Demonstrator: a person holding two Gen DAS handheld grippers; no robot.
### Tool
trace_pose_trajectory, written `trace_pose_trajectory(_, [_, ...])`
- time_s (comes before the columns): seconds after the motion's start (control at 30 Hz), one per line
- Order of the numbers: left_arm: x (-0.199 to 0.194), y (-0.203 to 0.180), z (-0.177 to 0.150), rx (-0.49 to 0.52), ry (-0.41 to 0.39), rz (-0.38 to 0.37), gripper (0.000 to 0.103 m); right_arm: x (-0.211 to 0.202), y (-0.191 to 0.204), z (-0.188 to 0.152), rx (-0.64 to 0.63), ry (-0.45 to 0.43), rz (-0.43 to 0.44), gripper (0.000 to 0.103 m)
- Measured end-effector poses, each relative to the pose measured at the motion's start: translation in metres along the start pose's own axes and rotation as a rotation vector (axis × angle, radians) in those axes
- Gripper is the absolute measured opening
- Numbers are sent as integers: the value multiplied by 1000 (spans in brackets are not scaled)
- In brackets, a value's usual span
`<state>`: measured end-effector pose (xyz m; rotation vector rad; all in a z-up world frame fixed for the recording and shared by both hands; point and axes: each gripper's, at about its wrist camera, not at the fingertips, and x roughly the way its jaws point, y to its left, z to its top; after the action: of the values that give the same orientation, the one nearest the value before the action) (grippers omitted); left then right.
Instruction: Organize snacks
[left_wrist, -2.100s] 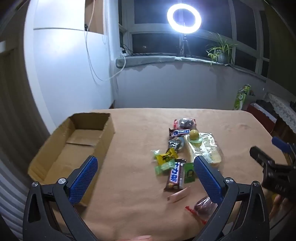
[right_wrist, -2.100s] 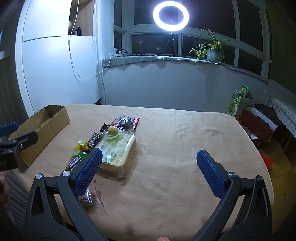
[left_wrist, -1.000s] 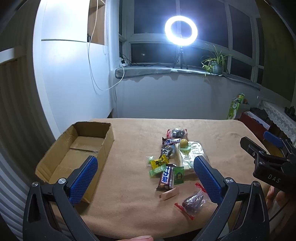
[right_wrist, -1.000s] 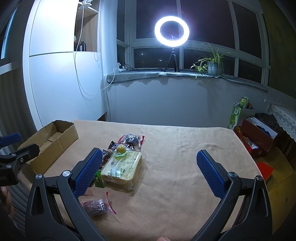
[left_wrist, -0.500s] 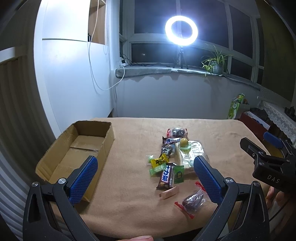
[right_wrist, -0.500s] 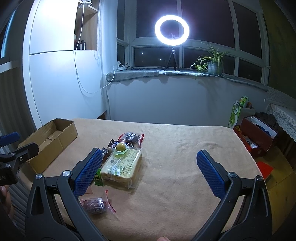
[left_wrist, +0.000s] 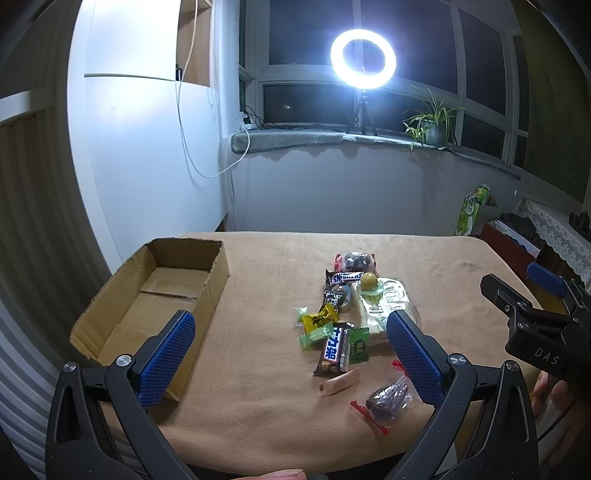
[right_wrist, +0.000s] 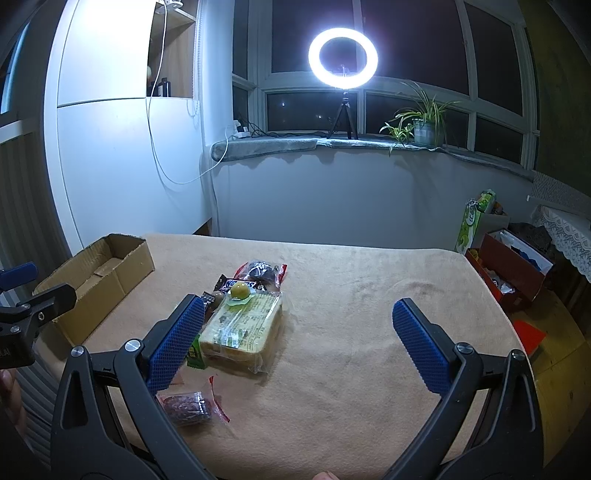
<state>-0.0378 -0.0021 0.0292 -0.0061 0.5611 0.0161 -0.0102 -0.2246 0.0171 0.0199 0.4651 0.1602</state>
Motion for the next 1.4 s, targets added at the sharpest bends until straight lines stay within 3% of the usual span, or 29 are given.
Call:
trace_pose_trajectory(1.07, [4,-2,-4,3,14,1,103,6,-1,-9,-6,23,3,103])
trace_pose_trajectory(1.4, [23,8,-29,4,99,2,103,18,10,-27,-40,103,32,103])
